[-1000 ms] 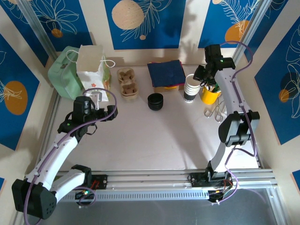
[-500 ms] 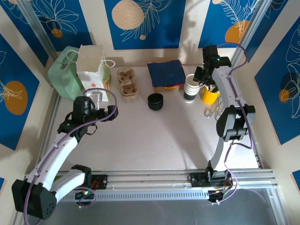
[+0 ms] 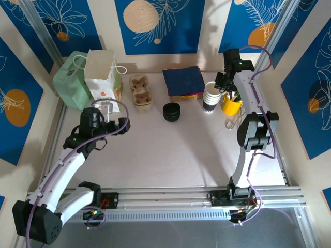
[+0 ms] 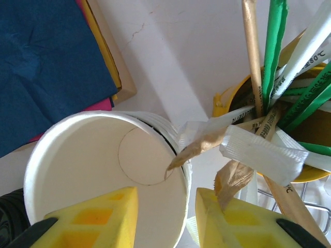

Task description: Pack the takeout coffee

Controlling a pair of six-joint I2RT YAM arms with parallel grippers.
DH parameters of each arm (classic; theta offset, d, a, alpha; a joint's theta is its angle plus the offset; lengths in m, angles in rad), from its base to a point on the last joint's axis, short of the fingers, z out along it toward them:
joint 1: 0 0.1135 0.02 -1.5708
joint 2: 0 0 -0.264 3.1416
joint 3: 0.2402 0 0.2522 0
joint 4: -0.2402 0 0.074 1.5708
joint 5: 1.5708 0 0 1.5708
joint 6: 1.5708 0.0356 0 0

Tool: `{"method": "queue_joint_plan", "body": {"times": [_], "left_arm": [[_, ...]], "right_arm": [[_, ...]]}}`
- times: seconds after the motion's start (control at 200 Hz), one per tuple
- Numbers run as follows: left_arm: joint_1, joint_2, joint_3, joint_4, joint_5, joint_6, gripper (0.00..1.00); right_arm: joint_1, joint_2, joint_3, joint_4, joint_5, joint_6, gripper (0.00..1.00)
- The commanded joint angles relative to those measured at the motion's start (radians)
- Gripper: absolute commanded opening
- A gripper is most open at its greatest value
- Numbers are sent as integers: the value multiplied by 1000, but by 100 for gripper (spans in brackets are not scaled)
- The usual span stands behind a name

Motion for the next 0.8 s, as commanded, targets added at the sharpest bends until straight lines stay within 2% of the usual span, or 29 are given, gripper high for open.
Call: {"method": "queue_joint_plan", "body": {"times": [0.0,0.175,0.565,0.795], "left_arm": [[-6,-16,-7,17,22,6,99],[-6,-12,-10,18,22,6,99],[-6,-7,-13,22,18,4,99],[-6,-4,-13,17,14,4,100]], "right_arm": [[-4,20,31,-30,-5,-5,35],[-3,29,27,-26,-19,2,34],[4,34,27,-28,-41,0,21],[10,36,27,-28,-63,5,18]]}}
